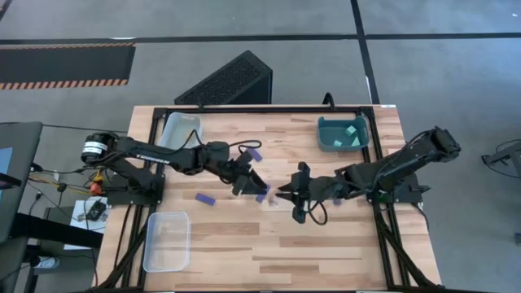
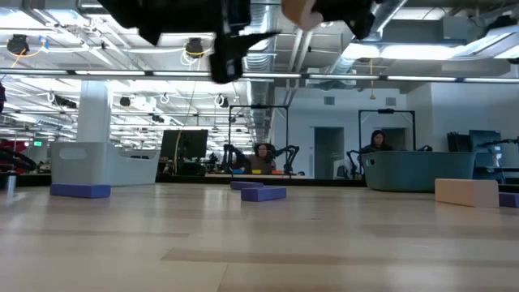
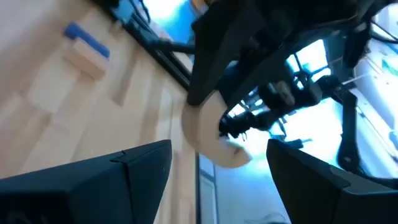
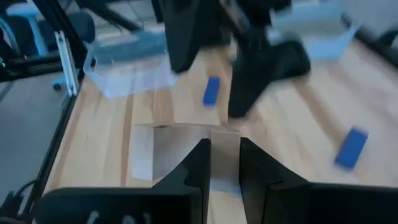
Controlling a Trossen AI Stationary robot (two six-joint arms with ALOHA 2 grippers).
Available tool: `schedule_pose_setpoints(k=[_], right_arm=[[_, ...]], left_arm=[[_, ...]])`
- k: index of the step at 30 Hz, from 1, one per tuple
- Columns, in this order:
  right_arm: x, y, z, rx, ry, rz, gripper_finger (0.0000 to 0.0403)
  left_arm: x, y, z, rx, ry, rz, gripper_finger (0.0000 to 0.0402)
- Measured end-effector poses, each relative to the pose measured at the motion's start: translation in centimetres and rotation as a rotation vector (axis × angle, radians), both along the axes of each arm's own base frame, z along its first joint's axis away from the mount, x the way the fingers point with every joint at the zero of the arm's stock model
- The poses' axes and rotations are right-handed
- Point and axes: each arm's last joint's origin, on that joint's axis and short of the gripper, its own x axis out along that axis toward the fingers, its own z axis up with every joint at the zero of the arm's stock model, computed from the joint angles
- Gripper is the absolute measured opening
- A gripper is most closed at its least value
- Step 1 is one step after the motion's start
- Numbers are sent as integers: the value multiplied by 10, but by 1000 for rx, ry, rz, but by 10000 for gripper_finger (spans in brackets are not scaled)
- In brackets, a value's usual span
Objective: Sort & place blocks by color
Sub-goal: Put the light brown block into the white bin
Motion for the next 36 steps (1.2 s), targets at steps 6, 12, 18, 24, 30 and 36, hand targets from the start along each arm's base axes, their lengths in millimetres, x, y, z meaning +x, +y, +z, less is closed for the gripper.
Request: schedule_pose_setpoints(k=[6,12,18,24,30,36], right_arm=[[5,-6,6,-169,-36,-41,72],[7,-9,18,-336,-46,-54,72],[8,-11,21,-359,-52,-54,72],[8,-12,21,-395,-39,-47,71],[7,-12,20,-329,-44,-78,89],[-1,-19,17,-243,14,-180,135]], left_arm=[[19,8,-15,-154,-29,-35,250],[28,10,-26,-204,-77,-86,249],[30,16,-20,-173,-185,-75,214],[29,27,-21,-190,-174,-52,120],[28,35,-22,-185,-160,-38,112],[25,52,-34,-182,-21,42,112]])
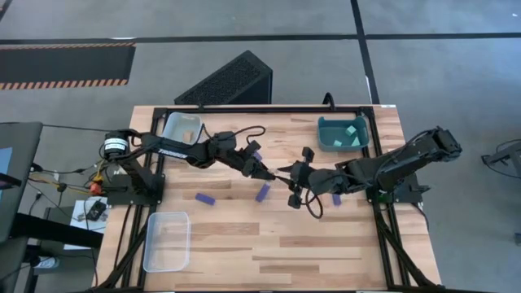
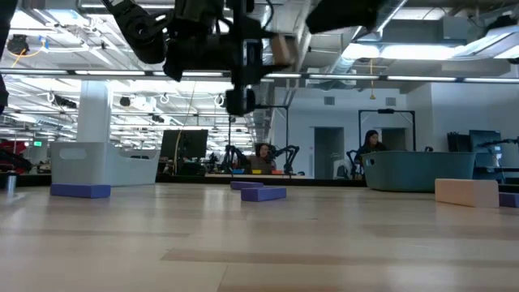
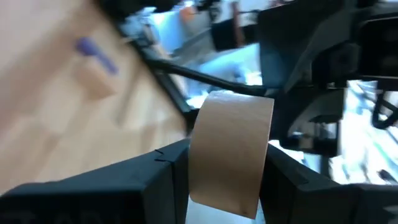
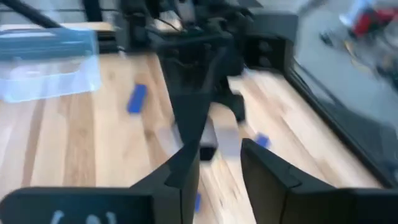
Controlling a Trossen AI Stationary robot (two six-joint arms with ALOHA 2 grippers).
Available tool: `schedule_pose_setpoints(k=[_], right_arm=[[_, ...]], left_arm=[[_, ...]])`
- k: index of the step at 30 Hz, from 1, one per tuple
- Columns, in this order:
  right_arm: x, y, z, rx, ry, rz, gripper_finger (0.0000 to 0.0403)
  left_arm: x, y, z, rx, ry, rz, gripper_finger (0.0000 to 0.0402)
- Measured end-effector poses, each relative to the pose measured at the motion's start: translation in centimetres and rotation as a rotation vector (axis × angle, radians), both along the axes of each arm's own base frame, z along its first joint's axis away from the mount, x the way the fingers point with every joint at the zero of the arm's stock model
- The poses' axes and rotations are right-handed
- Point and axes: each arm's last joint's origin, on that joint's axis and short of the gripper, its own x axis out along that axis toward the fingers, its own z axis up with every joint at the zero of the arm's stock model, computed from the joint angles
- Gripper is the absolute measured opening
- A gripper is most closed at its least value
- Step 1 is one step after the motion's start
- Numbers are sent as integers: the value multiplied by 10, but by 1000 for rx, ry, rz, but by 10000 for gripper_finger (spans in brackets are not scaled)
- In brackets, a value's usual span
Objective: Sort & place blocks by color
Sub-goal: Put the light brown block into the white bin
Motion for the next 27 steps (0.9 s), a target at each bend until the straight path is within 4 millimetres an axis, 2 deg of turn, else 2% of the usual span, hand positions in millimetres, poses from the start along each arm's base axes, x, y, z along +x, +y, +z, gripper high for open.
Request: schedule_pose_setpoints(k=[5,9,13,20,24,27], right_arm=[[-15,-13,-9,122,96,-160,158],[-31,-22,-14,220,153,-311,160],[-46,-27,-24,297,235,-466,154],[-66,-32,-35,396,382,-661,142],[-69,-39,-36,434,396,-734,139],[-72,-48,-40,486,452,-789,139]], left_arm=[[-16,22,-4,57,153,61,112],[-43,45,0,165,302,145,112],[-84,69,10,304,479,281,112],[-167,102,22,497,936,630,121],[-198,113,19,531,1174,758,123],[-208,121,12,515,1285,786,124]])
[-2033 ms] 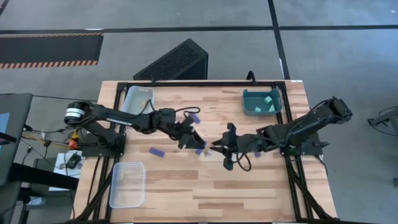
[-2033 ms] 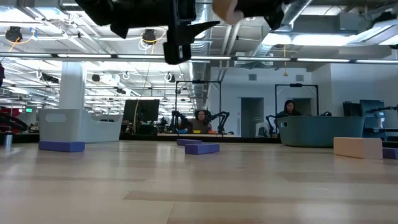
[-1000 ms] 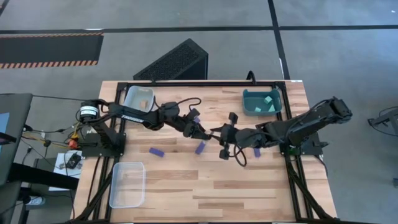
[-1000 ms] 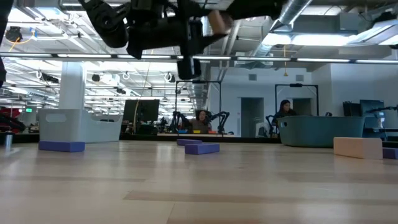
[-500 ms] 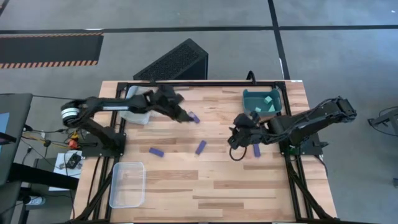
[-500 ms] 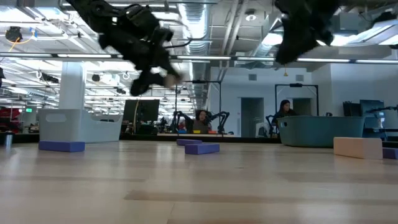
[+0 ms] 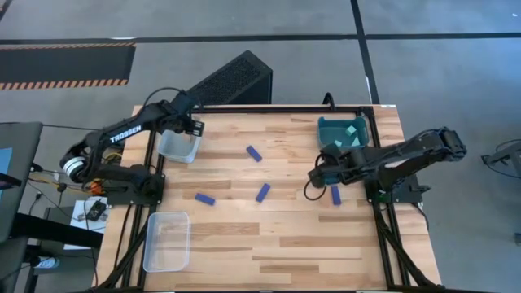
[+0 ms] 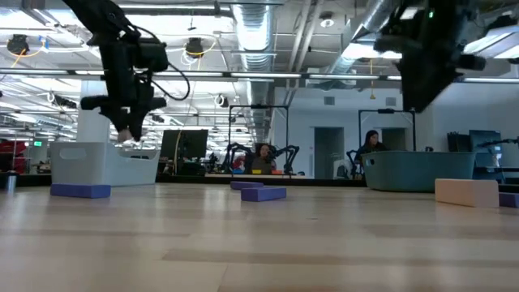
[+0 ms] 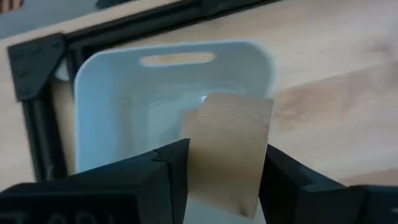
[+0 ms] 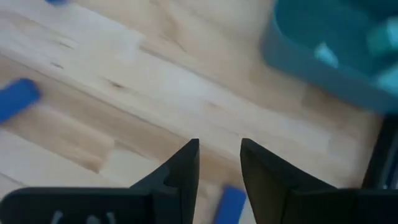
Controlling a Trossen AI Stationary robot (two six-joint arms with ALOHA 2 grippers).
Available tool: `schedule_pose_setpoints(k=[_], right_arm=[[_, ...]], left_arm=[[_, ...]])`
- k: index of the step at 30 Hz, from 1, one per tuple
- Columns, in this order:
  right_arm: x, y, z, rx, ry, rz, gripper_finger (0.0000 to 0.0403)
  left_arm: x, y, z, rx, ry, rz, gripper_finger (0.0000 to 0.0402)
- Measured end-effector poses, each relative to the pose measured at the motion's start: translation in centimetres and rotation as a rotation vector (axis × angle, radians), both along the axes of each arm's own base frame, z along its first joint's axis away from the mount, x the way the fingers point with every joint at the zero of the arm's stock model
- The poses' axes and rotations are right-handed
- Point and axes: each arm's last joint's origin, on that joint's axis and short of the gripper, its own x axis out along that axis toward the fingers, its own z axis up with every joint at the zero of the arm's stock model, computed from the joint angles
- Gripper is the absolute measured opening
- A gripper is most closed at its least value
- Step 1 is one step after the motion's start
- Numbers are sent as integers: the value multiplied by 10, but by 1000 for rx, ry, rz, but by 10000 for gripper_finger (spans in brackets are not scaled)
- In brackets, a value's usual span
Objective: Sort & place blocks by color
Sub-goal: Put the light brown block into the white bin
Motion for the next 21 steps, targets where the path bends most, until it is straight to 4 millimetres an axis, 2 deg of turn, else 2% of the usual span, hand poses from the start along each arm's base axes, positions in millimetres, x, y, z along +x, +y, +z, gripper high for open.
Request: schedule_pose_setpoints(k=[4,9,16,21], right_arm=[[-5,-12,-16,100,49,-96,149],[-7,-21,-19,153,65,-146,179],[-15,-32,-19,172,110,-273,216],[-20,-41,-21,219,143,-349,223]], left_arm=[[-5,10,-8,-19,35,52,136],[-9,19,-18,-60,76,85,182],[-8,29,-30,-82,124,36,244],[1,35,-29,-38,44,-81,260]])
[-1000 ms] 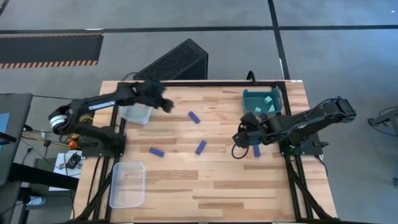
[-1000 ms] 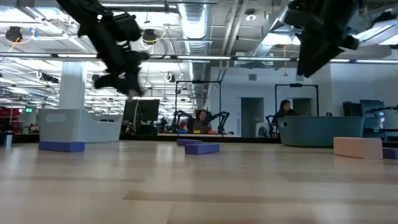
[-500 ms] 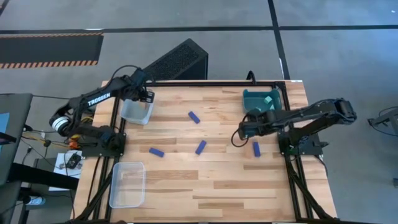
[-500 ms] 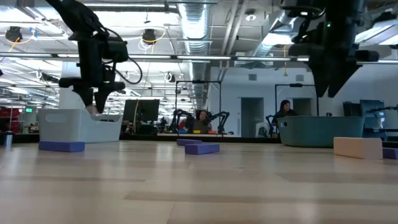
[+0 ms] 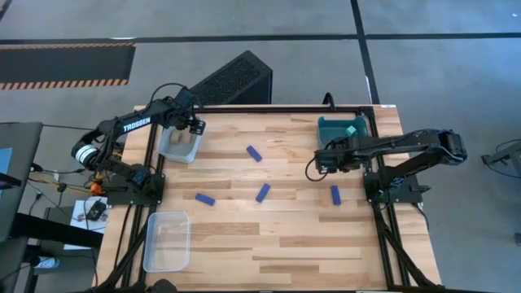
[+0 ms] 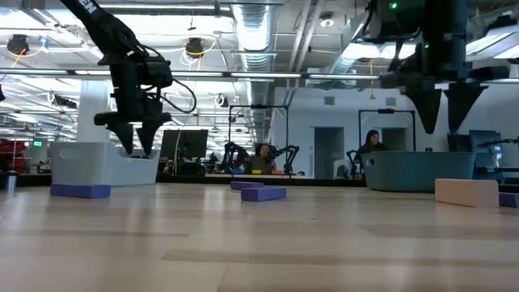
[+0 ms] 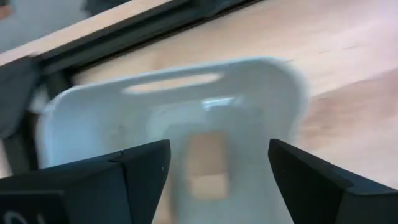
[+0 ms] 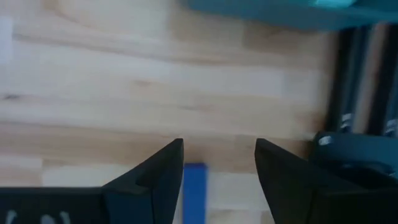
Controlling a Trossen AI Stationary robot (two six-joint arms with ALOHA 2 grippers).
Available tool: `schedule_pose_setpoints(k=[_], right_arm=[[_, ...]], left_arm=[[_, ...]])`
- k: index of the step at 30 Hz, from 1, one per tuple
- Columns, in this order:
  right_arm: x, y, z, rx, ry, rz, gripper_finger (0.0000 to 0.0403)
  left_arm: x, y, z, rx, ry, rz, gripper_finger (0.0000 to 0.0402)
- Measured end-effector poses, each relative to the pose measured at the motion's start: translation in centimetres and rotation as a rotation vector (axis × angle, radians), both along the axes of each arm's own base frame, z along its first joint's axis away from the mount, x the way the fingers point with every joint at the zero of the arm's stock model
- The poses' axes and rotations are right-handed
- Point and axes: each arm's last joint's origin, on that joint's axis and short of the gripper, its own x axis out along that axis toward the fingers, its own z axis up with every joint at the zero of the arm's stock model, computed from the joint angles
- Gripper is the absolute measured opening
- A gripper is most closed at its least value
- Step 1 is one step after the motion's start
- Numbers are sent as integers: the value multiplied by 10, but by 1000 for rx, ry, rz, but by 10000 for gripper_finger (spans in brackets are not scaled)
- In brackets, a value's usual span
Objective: Sort & place blocks by color
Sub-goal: Put the light brown block into the white bin
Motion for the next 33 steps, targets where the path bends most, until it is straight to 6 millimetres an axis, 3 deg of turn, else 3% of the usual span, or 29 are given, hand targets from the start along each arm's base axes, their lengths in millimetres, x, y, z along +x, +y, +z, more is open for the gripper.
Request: schedule_pose_setpoints(k=[5,11,16,25,29,33], right_arm=[[8,7,-19,142,-94,89,222],[14,41,-40,230,-214,121,222],[6,60,-55,202,-231,80,221],[5,74,-70,204,-327,94,221],[2,73,-81,174,-234,104,221],[13,69,-93,202,-196,152,221]], left_arm=[[12,-3,13,19,-86,-67,261],[31,-16,30,85,-176,-96,261],[52,-25,37,158,-267,-166,261],[73,-37,44,198,-382,-228,261],[76,-41,44,212,-368,-234,261],[78,-43,44,218,-363,-240,261]])
